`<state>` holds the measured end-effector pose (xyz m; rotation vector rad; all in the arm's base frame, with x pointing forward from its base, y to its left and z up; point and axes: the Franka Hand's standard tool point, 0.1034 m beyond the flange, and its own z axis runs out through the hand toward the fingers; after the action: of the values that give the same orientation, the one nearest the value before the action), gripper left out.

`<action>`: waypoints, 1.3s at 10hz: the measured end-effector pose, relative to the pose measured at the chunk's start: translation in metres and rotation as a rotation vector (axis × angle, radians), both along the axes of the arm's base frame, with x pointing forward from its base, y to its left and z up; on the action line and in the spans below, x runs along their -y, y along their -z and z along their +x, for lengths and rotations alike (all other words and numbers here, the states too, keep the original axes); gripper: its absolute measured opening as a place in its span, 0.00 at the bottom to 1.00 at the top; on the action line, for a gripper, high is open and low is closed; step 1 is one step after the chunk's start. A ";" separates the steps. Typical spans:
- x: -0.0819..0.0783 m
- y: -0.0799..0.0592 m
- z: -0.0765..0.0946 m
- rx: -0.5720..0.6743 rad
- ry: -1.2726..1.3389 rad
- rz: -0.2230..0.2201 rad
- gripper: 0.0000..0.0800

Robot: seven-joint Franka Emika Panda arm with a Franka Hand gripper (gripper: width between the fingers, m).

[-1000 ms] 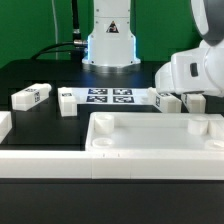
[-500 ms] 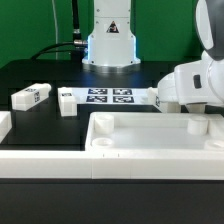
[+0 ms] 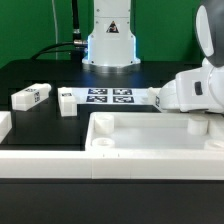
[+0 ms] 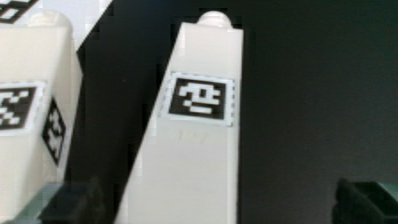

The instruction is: Assemble desk

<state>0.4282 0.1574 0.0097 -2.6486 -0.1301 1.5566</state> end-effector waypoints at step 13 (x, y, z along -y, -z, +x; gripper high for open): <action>0.012 -0.050 0.013 -0.015 0.000 0.031 0.36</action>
Offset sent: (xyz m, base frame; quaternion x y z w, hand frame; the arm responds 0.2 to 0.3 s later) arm -0.0025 -0.0024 0.0008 0.0039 0.0006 -0.0040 1.0000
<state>0.4411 0.1457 0.0597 -2.6126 -0.1520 1.5606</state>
